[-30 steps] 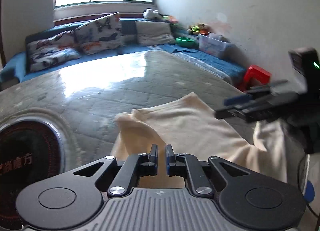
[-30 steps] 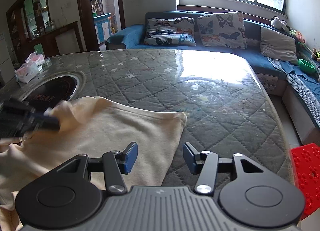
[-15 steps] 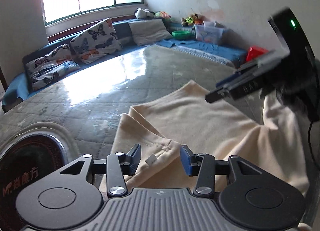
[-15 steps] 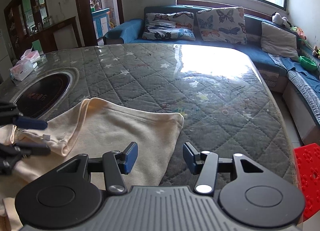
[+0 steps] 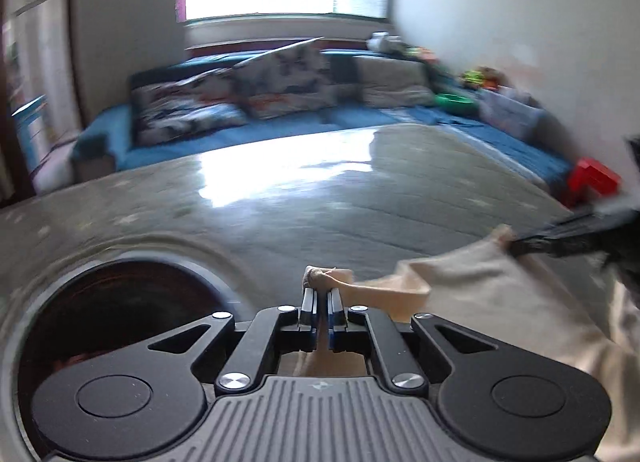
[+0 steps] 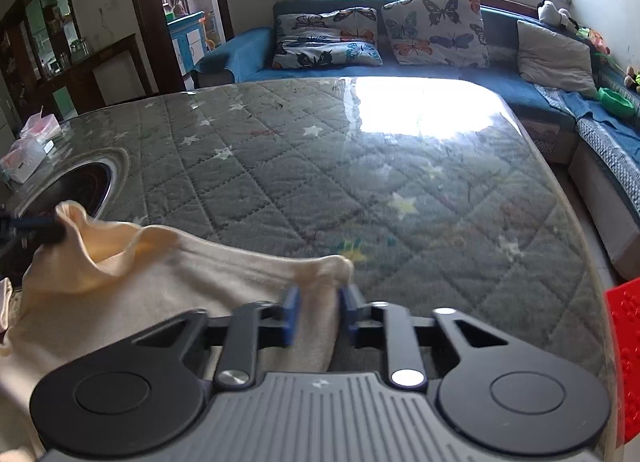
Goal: Fold clothes
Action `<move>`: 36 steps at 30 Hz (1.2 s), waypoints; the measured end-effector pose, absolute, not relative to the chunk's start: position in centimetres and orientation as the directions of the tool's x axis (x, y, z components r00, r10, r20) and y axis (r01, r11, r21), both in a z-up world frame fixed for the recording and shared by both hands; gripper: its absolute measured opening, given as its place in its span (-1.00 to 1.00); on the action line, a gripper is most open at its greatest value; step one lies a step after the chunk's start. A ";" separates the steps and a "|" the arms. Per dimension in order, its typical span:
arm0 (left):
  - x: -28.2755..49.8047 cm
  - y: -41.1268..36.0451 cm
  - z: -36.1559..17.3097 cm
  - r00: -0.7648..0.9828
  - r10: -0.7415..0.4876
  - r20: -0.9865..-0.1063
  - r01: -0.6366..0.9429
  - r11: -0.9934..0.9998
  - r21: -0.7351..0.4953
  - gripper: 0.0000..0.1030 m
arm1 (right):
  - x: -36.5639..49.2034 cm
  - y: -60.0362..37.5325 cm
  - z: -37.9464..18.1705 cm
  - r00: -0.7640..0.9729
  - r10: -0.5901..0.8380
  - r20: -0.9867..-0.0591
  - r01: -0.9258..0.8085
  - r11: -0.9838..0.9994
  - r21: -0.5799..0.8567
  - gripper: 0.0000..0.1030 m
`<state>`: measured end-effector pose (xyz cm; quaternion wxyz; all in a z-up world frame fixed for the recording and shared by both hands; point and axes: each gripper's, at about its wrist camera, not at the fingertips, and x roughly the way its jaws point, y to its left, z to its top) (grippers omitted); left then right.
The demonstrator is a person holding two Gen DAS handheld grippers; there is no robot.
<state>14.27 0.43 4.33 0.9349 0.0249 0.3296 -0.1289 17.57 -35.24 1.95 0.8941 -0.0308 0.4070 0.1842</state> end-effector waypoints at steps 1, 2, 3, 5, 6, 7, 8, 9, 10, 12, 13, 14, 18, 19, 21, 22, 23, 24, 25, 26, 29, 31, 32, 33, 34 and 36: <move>14.9 1.2 4.2 0.747 -0.211 -0.630 0.230 0.972 -0.052 -0.91 | 18.0 -35.0 2.0 0.607 0.296 -0.737 -0.351 0.933 0.086 -0.85; 15.4 2.1 4.0 0.746 -0.200 -0.635 0.202 0.977 -0.070 -0.91 | 18.3 -34.8 2.0 0.614 0.290 -0.734 -0.348 0.934 0.078 -0.88; 15.8 2.7 3.9 0.747 -0.187 -0.639 0.179 0.981 -0.077 -0.92 | 18.6 -34.5 2.0 0.620 0.286 -0.731 -0.346 0.935 0.072 -0.90; 16.7 3.8 3.7 0.748 -0.163 -0.643 0.140 0.986 -0.087 -0.93 | 19.3 -34.0 2.0 0.631 0.277 -0.724 -0.342 0.938 0.060 -0.90; 17.2 4.3 3.6 0.749 -0.153 -0.644 0.124 0.988 -0.090 -0.92 | 19.7 -33.8 2.0 0.637 0.273 -0.721 -0.340 0.939 0.055 -0.91; 17.7 4.7 3.5 0.747 -0.146 -0.649 0.111 0.989 -0.094 -0.93 | 20.2 -33.5 1.9 0.641 0.268 -0.719 -0.337 0.940 0.050 -0.90; 18.1 5.1 3.4 0.744 -0.139 -0.654 0.101 0.990 -0.096 -0.93 | 20.8 -33.2 1.6 0.642 0.264 -0.720 -0.335 0.941 0.046 -0.90; 18.4 5.0 3.1 0.741 -0.132 -0.659 0.098 0.991 -0.088 -0.92 | 21.2 -33.0 1.4 0.643 0.259 -0.721 -0.334 0.942 0.041 -0.90; 18.8 5.0 2.9 0.738 -0.124 -0.664 0.095 0.992 -0.080 -0.92 | 21.5 -32.7 1.2 0.645 0.254 -0.720 -0.333 0.942 0.034 -0.90; 19.4 4.9 2.5 0.728 -0.115 -0.676 0.091 0.993 -0.072 -0.92 | 22.0 -32.3 1.2 0.652 0.245 -0.718 -0.331 0.943 0.021 -0.85; 19.6 4.9 2.3 0.721 -0.114 -0.684 0.090 0.993 -0.070 -0.92 | 22.1 -32.2 1.3 0.653 0.240 -0.719 -0.332 0.943 0.014 -0.77; 19.9 4.8 2.1 0.714 -0.112 -0.691 0.089 0.994 -0.069 -0.92 | 22.2 -32.1 1.4 0.651 0.234 -0.722 -0.332 0.943 0.006 -0.76; 19.1 4.4 2.9 0.729 -0.087 -0.679 0.076 0.996 -0.047 -0.85 | 20.4 -32.2 2.8 0.652 0.251 -0.715 -0.375 0.927 -0.017 -0.72; 18.7 4.2 3.3 0.735 -0.089 -0.672 0.082 0.996 -0.043 -0.85 | 19.7 -32.3 3.2 0.651 0.259 -0.713 -0.388 0.921 -0.019 -0.71; 18.1 3.9 4.1 0.746 -0.094 -0.659 0.095 0.995 -0.035 -0.85 | 17.9 -32.2 4.0 0.641 0.287 -0.712 -0.427 0.904 -0.021 -0.70; 17.7 3.6 4.5 0.750 -0.108 -0.653 0.110 0.993 -0.038 -0.85 | 16.8 -32.1 4.5 0.630 0.308 -0.713 -0.451 0.893 -0.013 -0.70; 17.3 3.2 4.9 0.753 -0.122 -0.646 0.125 0.991 -0.041 -0.85 | 15.7 -32.0 4.9 0.617 0.331 -0.714 -0.477 0.879 -0.006 -0.70; 17.0 2.7 5.1 0.751 -0.135 -0.646 0.137 0.989 -0.047 -0.85 | 14.5 -31.8 5.3 0.603 0.352 -0.716 -0.506 0.863 -0.002 -0.70; 16.9 2.3 5.1 0.744 -0.149 -0.652 0.152 0.987 -0.053 -0.85 | 13.1 -31.5 5.6 0.590 0.372 -0.717 -0.534 0.845 -0.001 -0.70; 16.8 1.8 5.1 0.736 -0.164 -0.657 0.166 0.984 -0.059 -0.85 | 11.8 -31.3 5.9 0.575 0.392 -0.718 -0.562 0.827 0.001 -0.70; 16.8 0.6 4.4 0.707 -0.184 -0.683 0.202 0.978 -0.055 -0.85 | 8.5 -30.5 6.5 0.536 0.432 -0.725 -0.623 0.783 0.006 -0.68; 16.9 0.1 3.8 0.686 -0.183 -0.704 0.213 0.976 -0.046 -0.84 | 5.9 -29.6 6.8 0.489 0.464 -0.739 -0.677 0.736 0.014 -0.63; 17.0 -0.1 3.4 0.678 -0.176 -0.713 0.209 0.977 -0.042 -0.85 | 4.9 -29.1 6.9 0.470 0.475 -0.744 -0.702 0.712 0.011 -0.58; 17.1 -0.1 3.2 0.673 -0.174 -0.719 0.209 0.977 -0.041 -0.85 | 3.9 -28.7 7.0 0.452 0.485 -0.749 -0.726 0.687 0.006 -0.51; 17.1 -0.1 2.9 0.668 -0.171 -0.724 0.208 0.977 -0.040 -0.85 | 3.1 -28.2 7.0 0.433 0.494 -0.754 -0.750 0.662 0.003 -0.45; 17.3 -0.1 2.7 0.663 -0.162 -0.731 0.202 0.979 -0.034 -0.82 | 1.6 -27.4 7.0 0.402 0.506 -0.763 -0.791 0.611 -0.012 -0.40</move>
